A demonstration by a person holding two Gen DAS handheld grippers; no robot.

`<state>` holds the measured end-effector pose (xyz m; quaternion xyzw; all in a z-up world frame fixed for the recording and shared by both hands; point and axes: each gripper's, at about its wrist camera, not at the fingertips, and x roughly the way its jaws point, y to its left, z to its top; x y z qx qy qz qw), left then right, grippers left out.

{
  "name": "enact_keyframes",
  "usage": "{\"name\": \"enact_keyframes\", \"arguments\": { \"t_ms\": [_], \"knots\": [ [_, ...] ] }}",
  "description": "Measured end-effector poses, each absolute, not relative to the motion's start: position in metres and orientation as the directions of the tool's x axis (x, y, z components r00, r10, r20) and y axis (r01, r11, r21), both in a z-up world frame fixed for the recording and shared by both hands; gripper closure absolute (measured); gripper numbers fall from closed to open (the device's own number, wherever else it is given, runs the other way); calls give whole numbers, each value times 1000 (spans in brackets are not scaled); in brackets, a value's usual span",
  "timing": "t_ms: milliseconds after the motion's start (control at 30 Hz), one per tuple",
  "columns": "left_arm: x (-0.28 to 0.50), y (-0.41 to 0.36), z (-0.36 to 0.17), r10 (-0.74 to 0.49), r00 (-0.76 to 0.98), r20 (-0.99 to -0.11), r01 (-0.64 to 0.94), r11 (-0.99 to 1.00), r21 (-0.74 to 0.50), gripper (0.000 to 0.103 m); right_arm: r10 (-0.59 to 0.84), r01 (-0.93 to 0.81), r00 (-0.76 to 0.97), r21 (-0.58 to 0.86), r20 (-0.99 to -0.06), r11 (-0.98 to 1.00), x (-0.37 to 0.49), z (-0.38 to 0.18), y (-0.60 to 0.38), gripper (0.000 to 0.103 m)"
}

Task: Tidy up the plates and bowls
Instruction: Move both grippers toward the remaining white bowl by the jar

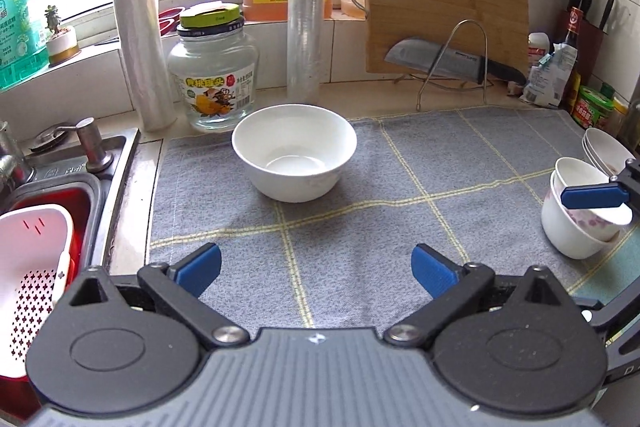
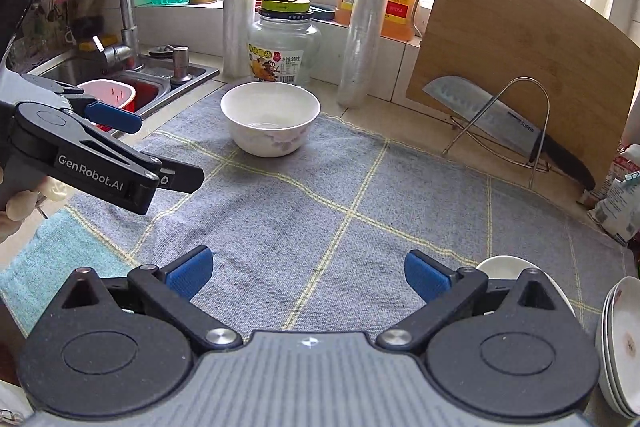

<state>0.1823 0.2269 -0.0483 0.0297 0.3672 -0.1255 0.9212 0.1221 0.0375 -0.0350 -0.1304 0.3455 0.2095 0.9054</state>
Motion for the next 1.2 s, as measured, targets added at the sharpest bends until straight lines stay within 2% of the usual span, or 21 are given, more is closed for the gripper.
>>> {"name": "enact_keyframes", "arguments": {
  "t_ms": [433,533,633,833,1200],
  "knots": [
    [219,273,-62,-326,675,-662,435,900,0,2,138,-351,667,-146,-732,925,158,-31,85,0],
    [226,277,-61,-355,671,-651,458,889,-13,2,156,-362,650,-123,-744,924,164,-29,95,0],
    [233,277,-61,-371,669,-644,473,881,-16,2,146,-379,659,-159,-738,912,171,-27,109,0],
    [250,276,-67,-355,679,-643,469,883,8,2,161,-412,659,-174,-734,894,199,-24,118,0],
    [272,259,-85,-323,677,-662,511,853,107,2,216,-444,600,-96,-771,891,259,-28,119,0]
  ]
}}
